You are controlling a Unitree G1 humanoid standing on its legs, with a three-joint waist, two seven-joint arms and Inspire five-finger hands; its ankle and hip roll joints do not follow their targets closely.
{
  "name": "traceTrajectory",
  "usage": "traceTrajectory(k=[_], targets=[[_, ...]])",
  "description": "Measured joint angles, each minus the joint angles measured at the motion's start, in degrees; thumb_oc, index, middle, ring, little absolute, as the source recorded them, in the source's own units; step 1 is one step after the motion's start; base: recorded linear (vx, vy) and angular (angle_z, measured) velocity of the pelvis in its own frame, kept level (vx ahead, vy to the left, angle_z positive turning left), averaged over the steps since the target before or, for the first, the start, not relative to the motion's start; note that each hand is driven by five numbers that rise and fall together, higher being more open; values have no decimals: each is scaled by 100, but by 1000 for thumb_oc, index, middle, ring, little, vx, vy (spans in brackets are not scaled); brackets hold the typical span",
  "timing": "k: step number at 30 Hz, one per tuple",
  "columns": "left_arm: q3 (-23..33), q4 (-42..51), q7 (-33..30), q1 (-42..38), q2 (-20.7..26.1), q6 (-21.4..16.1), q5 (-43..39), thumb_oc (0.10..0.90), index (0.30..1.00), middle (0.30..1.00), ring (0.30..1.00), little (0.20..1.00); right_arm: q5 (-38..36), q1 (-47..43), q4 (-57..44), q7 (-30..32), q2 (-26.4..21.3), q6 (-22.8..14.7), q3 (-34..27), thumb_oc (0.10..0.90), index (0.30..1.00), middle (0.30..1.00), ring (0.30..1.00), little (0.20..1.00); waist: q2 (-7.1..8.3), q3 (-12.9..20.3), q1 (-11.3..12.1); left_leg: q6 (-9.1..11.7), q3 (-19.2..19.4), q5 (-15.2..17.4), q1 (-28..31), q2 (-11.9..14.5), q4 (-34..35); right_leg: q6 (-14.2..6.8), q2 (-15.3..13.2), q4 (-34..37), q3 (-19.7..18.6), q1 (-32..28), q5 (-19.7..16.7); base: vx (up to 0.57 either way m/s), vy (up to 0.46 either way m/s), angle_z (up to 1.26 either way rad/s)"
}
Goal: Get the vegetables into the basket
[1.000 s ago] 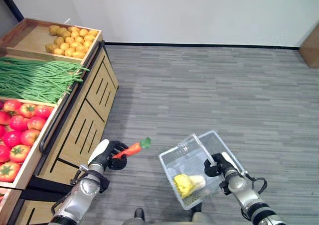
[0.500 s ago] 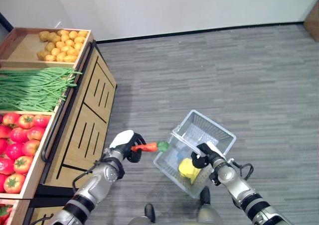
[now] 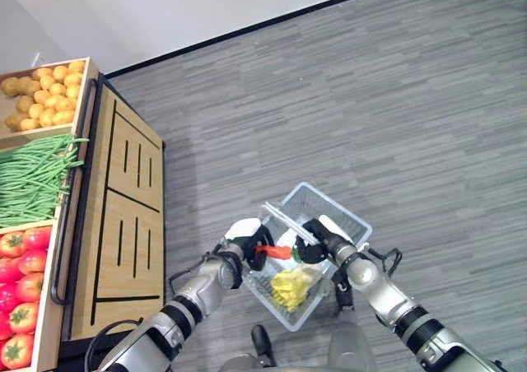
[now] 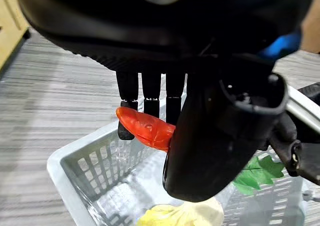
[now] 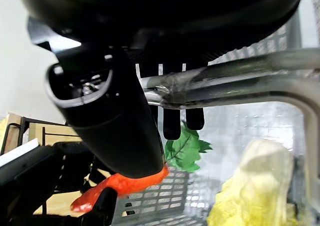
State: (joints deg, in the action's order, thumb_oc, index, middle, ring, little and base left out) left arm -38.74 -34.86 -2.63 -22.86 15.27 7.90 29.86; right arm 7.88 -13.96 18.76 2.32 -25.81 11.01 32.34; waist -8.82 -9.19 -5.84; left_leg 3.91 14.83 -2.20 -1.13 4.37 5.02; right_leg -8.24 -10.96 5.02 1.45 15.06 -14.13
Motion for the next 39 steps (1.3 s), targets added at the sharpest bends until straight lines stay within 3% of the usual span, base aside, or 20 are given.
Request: traceTrajectory(k=[2, 9, 23, 25, 28, 30, 34, 38, 39], targets=[[-5, -134, 3, -87, -51, -1, 110, 900, 1000, 1000, 1000, 1000, -1, -71, -120, 3, -16, 0, 46, 400, 300, 300, 300, 300, 43, -55, -66, 1, 1, 0, 3, 16, 0, -30, 22, 0, -5, 3, 24, 0, 0, 0], [-235, -592, 151, -164, -103, 8, 186, 900, 1000, 1000, 1000, 1000, -34, -168, -126, -12, -12, 0, 181, 400, 300, 300, 300, 300, 207, -171, -166, 3, 26, -1, 23, 47, 0, -7, 71, -3, -35, 6, 14, 1, -3, -2], [-230, -358, 325, -157, -27, -25, 164, 900, 1000, 1000, 1000, 1000, -107, -162, 108, -233, 93, -2, 338, 400, 300, 300, 300, 300, 253, -177, -120, 5, 16, -1, 192, 54, 1, 54, 95, -6, -29, -170, -37, 3, 0, 0], [-158, -11, 423, 7, 176, -66, 138, 900, 1000, 1000, 1000, 1000, -69, -140, 173, -245, -17, -1, 335, 400, 300, 300, 300, 300, 283, -179, -94, 10, -1, 11, 259, 78, 2, 46, 96, -5, -9, -241, -8, 51, -10, 4], [107, 865, 511, 439, 658, -160, -87, 900, 1000, 1000, 1000, 1000, 150, 121, 189, -265, -147, -1, -63, 400, 300, 300, 300, 300, 319, -177, 21, 26, -33, 21, 377, 95, 2, 54, 100, -6, 36, -390, 3, 59, -5, 8], [297, 878, 511, 681, 796, -203, -201, 900, 1000, 1000, 1000, 1000, 350, 244, 519, -235, -194, 4, -342, 400, 300, 300, 300, 300, 380, -140, 81, 51, -91, 56, 561, 115, 3, -5, 99, -3, 105, -613, 121, 39, -2, 13], [478, 146, 543, 913, 839, -168, -320, 900, 1000, 1000, 1000, 1000, 405, 322, 1150, -199, -91, -30, -669, 400, 300, 300, 300, 300, 551, -6, 146, 59, -112, 68, 609, 121, 2, 67, 94, -3, 139, -670, 171, 46, -11, 4], [598, -441, 545, 1439, 844, -101, -448, 900, 1000, 1000, 1000, 1000, 188, 649, 2012, 29, 188, 32, -1453, 400, 300, 300, 300, 300, 659, 148, 223, 60, -236, 92, 766, 156, 1, 62, 104, 13, 240, -908, 178, 15, -6, 15], [1133, -992, 497, 1693, 620, -152, -759, 900, 1000, 1000, 1000, 1000, -99, 783, 2282, 60, 220, 31, -1585, 400, 300, 300, 300, 300, 688, 241, 302, 55, -299, 95, 781, 152, 1, 58, 85, 3, 313, -964, 186, 14, -12, 22]])
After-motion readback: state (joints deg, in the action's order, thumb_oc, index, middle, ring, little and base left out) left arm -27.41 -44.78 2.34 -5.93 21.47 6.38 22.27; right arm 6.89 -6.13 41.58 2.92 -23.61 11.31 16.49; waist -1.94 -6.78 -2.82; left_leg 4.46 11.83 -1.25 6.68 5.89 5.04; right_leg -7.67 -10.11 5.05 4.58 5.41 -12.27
